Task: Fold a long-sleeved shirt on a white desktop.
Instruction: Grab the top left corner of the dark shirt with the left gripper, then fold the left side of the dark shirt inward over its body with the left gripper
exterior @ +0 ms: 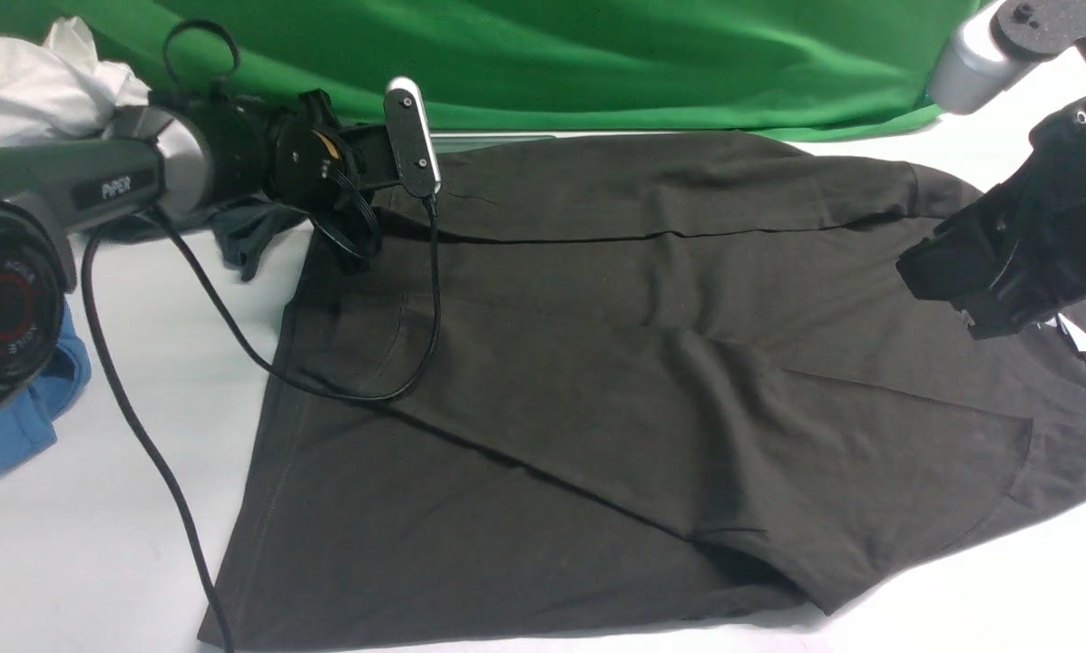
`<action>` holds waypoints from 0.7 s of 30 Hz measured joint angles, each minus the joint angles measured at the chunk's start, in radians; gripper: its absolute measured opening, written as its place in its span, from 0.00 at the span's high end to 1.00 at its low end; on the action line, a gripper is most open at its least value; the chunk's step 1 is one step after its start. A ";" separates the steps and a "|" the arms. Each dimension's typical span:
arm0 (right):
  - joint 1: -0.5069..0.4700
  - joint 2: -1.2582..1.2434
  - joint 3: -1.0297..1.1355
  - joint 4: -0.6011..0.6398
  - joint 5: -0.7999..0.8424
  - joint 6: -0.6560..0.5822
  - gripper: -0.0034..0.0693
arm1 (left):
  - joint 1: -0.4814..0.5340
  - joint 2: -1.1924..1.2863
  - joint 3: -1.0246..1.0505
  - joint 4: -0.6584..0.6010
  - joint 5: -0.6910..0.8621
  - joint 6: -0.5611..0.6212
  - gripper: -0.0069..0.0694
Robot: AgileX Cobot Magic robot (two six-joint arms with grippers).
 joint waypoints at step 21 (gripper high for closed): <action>-0.125 0.546 -0.064 0.045 -0.511 -0.519 0.45 | -0.036 -0.206 -0.007 0.044 0.349 -0.050 0.88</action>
